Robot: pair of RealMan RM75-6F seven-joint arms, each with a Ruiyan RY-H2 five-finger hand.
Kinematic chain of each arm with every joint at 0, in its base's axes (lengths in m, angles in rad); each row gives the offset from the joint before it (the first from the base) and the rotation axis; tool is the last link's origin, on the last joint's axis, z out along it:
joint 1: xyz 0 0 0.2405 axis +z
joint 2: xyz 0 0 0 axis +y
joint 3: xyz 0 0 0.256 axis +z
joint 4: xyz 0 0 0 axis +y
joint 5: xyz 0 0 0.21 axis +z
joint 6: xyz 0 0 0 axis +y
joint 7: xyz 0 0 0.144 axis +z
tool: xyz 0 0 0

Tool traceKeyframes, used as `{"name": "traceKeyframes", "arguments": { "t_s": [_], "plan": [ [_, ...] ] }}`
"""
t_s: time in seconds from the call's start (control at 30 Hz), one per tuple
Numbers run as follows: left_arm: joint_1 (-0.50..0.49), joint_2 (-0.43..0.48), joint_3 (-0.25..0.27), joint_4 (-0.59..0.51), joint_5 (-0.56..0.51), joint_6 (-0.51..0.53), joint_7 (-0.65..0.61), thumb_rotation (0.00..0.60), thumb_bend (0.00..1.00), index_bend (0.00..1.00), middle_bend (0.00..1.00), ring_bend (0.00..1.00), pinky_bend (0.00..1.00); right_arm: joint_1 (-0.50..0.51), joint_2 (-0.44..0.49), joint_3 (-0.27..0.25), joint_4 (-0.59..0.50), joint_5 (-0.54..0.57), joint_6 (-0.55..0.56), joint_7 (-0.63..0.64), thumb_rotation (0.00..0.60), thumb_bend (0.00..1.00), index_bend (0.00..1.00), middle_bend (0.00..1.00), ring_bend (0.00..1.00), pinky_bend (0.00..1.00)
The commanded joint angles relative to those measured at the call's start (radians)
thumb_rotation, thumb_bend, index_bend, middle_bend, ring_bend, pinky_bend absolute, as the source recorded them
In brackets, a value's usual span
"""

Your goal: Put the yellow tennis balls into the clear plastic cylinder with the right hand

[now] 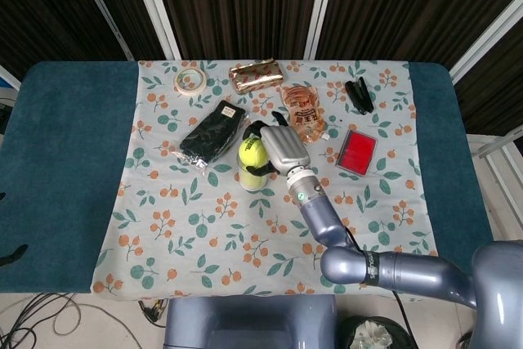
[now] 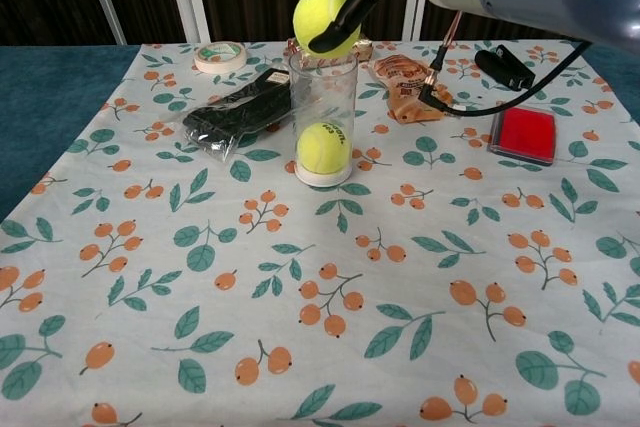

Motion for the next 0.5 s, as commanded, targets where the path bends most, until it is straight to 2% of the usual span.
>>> {"name": "traceKeyframes", "arguments": {
  "t_s": [0.03, 0.13, 0.2, 0.33, 0.5],
  "plan": [
    [0.000, 0.000, 0.000, 0.000, 0.000, 0.001, -0.001, 0.600, 0.00, 0.18, 0.00, 0.00, 0.00, 0.021, -0.001, -0.006, 0.006, 0.043, 0.002, -0.015, 0.600, 0.38, 0.30, 0.22, 0.33, 0.00],
    [0.001, 0.001, -0.002, 0.000, -0.002, 0.002, -0.003, 0.600, 0.00, 0.18, 0.00, 0.00, 0.00, 0.028, 0.014, -0.011, -0.005, 0.077, -0.015, -0.016, 0.600, 0.28, 0.25, 0.18, 0.26, 0.00],
    [0.002, 0.002, -0.003, 0.000, -0.005, 0.003, -0.005, 0.600, 0.00, 0.18, 0.00, 0.00, 0.00, 0.034, 0.029, -0.021, -0.011, 0.103, -0.019, -0.025, 0.600, 0.24, 0.23, 0.17, 0.24, 0.00],
    [0.003, 0.002, -0.004, 0.000, -0.003, 0.008, -0.005, 0.600, 0.00, 0.18, 0.00, 0.00, 0.00, 0.026, 0.065, -0.021, -0.047, 0.110, -0.014, -0.004, 0.600, 0.23, 0.21, 0.15, 0.24, 0.00],
    [0.002, 0.002, -0.003, 0.000, -0.004, 0.005, -0.002, 0.600, 0.00, 0.19, 0.00, 0.00, 0.00, -0.019, 0.130, -0.039, -0.104, 0.026, 0.042, 0.025, 0.600, 0.23, 0.21, 0.15, 0.24, 0.00]
  ]
}}
